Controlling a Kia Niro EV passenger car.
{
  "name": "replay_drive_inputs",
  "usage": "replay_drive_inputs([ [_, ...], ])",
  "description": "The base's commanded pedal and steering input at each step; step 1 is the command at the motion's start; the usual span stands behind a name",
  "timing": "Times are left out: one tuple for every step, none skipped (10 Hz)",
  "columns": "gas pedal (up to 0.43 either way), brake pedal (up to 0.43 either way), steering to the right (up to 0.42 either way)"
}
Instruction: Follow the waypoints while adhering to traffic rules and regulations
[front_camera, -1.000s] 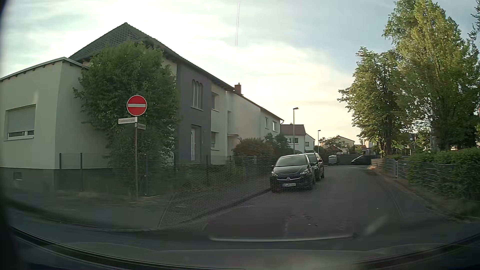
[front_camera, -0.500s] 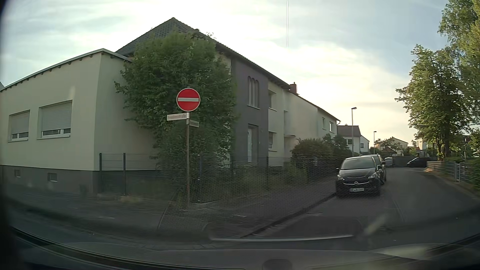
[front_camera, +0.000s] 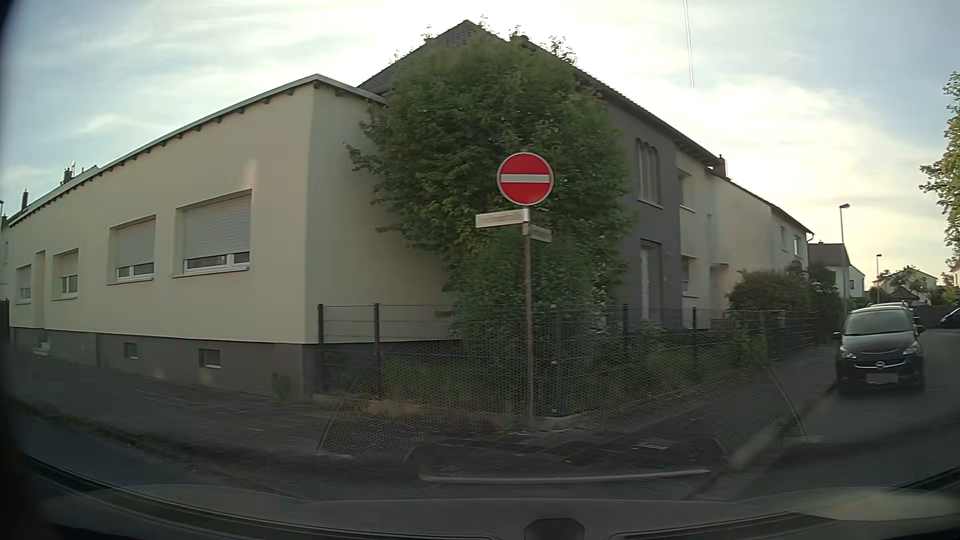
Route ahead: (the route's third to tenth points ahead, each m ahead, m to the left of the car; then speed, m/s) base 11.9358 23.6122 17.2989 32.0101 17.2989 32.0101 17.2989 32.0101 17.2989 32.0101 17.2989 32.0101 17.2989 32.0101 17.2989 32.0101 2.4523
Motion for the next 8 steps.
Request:
replay_drive_inputs([
  [0.098, 0.030, -0.831],
  [0.098, 0.030, -0.837],
  [0.098, 0.030, -0.842],
  [0.098, 0.030, -0.845],
  [0.098, 0.030, -0.846],
  [0.098, 0.030, -0.846],
  [0.098, 0.030, -0.842],
  [0.098, 0.030, -0.838],
])
